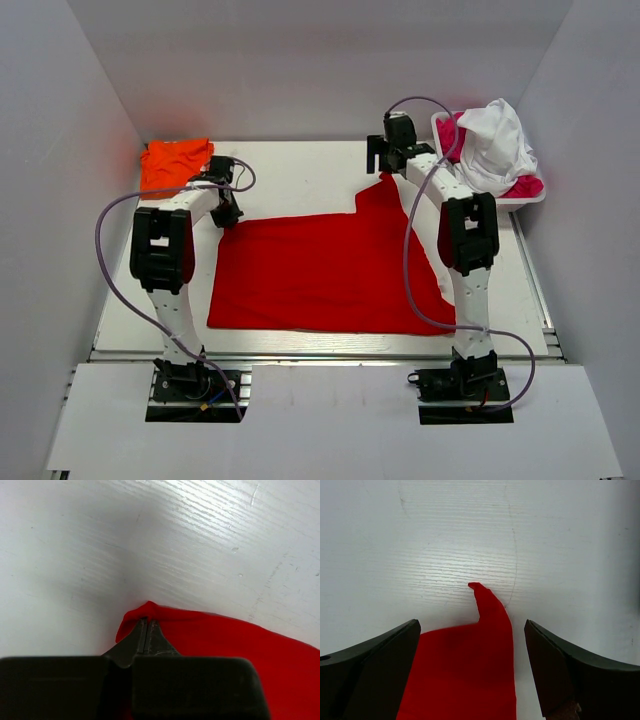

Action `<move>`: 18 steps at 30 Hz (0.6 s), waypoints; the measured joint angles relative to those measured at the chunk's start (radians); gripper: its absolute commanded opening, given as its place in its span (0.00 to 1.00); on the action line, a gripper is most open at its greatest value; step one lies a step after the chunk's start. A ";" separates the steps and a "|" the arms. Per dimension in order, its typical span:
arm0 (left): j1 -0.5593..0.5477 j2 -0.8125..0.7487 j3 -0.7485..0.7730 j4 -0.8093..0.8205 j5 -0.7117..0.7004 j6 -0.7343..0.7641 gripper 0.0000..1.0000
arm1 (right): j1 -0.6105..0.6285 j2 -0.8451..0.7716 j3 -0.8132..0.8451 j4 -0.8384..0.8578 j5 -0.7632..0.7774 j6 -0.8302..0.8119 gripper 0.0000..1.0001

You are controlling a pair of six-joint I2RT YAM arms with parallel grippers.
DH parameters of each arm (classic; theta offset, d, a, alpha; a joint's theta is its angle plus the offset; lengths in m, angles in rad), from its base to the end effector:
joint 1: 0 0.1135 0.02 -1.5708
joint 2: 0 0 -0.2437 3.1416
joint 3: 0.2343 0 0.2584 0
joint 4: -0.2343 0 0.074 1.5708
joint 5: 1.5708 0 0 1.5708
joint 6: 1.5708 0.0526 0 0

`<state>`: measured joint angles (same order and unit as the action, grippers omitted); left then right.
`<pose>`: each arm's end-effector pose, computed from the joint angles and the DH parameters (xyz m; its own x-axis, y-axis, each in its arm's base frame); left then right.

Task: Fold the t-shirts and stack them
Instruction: Grap the side of the flattened tshirt furthest away from the robot with both arms

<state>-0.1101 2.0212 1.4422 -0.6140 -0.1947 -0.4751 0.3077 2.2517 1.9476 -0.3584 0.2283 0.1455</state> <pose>0.4142 -0.0356 0.1288 -0.8384 -0.3588 -0.4103 -0.3898 0.9209 -0.0088 0.5086 0.1491 0.2078 -0.5981 -0.0419 -0.8003 -0.0386 0.9990 -0.0234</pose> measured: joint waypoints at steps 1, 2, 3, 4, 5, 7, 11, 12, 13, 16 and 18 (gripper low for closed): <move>0.000 -0.005 -0.006 0.005 0.000 0.001 0.00 | -0.001 0.014 0.004 0.003 -0.002 0.000 0.90; 0.000 -0.011 -0.011 0.009 0.001 0.002 0.00 | -0.002 0.029 0.006 0.008 -0.003 0.000 0.90; 0.000 -0.016 -0.013 0.011 0.002 0.004 0.00 | -0.003 0.045 0.007 0.014 -0.004 -0.001 0.90; 0.000 -0.019 -0.013 0.017 0.004 0.006 0.00 | -0.004 0.058 0.007 0.019 -0.005 -0.001 0.90; 0.000 -0.023 -0.015 0.020 0.005 0.008 0.00 | -0.005 0.070 0.007 0.026 -0.006 -0.002 0.90; 0.000 -0.032 -0.026 0.035 0.011 0.010 0.00 | -0.006 0.095 0.007 0.050 -0.005 -0.006 0.90; 0.000 -0.045 -0.053 0.055 0.026 0.014 0.00 | -0.010 0.145 0.008 0.138 -0.001 -0.023 0.90; 0.000 -0.046 -0.060 0.060 0.030 0.016 0.00 | -0.011 0.159 0.011 0.154 0.000 -0.023 0.90; 0.000 -0.047 -0.063 0.061 0.032 0.018 0.00 | -0.011 0.173 0.017 0.166 0.002 -0.023 0.90; 0.000 -0.048 -0.070 0.069 0.039 0.022 0.00 | -0.013 0.202 0.022 0.195 0.005 -0.023 0.87; 0.000 -0.048 -0.074 0.069 0.042 0.023 0.00 | -0.013 0.207 0.023 0.210 0.008 -0.019 0.82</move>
<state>-0.1101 1.9728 1.3682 -0.5446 -0.1528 -0.4522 0.2943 2.4584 1.9701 -0.1482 0.2359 0.1268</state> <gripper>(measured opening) 0.028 0.852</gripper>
